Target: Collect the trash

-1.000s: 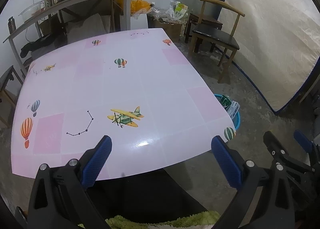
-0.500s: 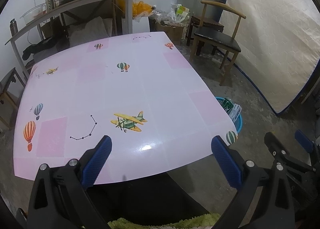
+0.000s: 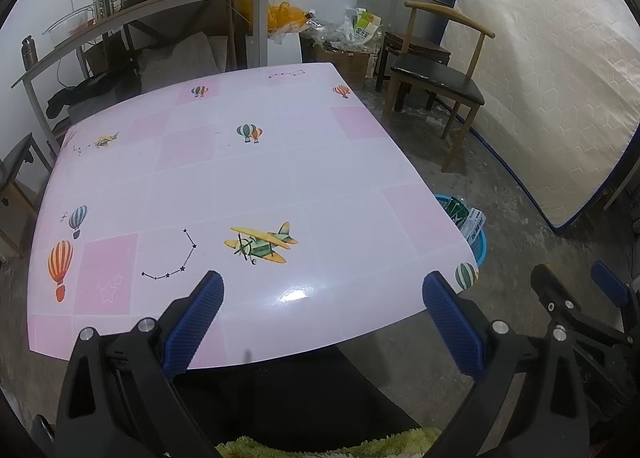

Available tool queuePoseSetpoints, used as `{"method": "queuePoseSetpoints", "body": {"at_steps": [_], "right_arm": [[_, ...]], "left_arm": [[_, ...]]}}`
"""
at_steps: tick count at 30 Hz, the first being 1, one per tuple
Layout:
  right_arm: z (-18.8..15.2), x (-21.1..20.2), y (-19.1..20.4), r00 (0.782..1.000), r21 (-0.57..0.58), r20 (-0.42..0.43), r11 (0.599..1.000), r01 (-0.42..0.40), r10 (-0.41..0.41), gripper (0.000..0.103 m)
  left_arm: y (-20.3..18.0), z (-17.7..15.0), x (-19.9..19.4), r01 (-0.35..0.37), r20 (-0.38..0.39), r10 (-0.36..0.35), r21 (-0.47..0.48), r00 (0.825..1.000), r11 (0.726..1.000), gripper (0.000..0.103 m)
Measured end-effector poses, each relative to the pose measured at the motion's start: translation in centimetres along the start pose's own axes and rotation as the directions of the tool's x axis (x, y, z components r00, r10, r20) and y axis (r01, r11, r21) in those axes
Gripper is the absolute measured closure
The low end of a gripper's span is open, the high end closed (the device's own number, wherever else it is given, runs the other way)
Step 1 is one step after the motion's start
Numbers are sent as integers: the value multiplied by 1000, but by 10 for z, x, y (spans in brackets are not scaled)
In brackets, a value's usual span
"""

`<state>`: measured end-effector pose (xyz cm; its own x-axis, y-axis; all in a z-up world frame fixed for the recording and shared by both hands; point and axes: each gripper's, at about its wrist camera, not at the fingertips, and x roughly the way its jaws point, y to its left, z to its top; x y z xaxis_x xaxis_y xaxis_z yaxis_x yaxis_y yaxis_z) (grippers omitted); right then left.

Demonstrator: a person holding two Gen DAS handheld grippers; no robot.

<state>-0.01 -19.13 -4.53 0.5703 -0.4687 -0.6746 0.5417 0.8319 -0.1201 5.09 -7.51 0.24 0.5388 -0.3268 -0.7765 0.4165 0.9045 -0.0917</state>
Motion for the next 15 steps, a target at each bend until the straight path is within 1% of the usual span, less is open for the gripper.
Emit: {"method": "queuePoseSetpoints", "body": {"at_steps": [15], "right_arm": [[0,0,-1,1000,0,0,1000,-1,1,8]], "left_arm": [[1,0,1,-5,-1,5,0,1000,1000,5]]}}
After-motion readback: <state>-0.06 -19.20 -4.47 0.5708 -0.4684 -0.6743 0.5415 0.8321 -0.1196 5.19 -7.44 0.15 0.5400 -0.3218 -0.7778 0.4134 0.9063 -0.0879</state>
